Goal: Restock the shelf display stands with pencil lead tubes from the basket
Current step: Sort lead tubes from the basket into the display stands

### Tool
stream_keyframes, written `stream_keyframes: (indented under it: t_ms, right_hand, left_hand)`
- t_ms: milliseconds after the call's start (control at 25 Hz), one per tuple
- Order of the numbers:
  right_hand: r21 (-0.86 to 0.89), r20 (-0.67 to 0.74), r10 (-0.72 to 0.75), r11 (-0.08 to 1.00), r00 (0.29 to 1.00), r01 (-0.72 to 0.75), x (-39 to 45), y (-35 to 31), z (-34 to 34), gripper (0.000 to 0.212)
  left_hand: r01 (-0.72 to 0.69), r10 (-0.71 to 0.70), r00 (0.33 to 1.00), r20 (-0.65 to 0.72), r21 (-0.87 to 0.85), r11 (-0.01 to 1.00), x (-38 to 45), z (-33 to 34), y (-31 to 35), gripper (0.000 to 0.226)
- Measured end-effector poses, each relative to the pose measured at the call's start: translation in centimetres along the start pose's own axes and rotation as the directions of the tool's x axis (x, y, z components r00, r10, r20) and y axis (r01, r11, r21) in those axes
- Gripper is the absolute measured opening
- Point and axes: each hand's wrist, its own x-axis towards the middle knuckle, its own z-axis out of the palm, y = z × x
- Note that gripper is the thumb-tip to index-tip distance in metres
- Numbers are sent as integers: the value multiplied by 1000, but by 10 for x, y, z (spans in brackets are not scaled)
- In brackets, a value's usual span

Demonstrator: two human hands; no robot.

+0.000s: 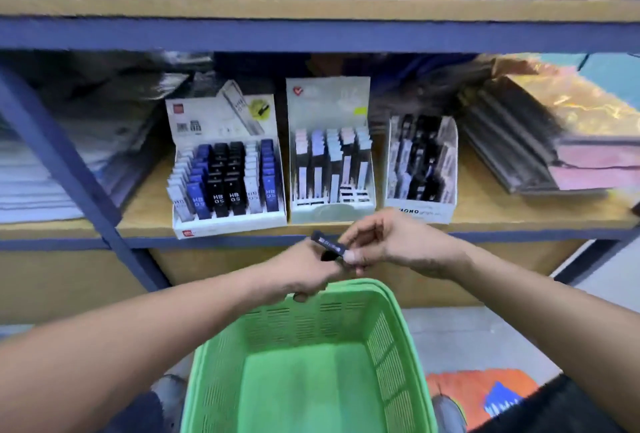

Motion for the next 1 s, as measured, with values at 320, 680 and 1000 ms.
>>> stream_keyframes:
  t_ms: [320,680,1000]
  right_hand:
    - [-216,-442,-248,962,862,166,-20,-43,-59,23]
    - [-107,-481,-286,957,829,268,-12,-47,-98,35]
    - [84,-521,-208,953,828,292,22,-59,-145,27]
  left_hand:
    - [-42,108,989,97,-523,851,11,-45,82,19]
    - [-186,172,982,-73,-320,929,50,-44,104,10]
    - [-119,94,992,-79,-429,895,84,-55,139,22]
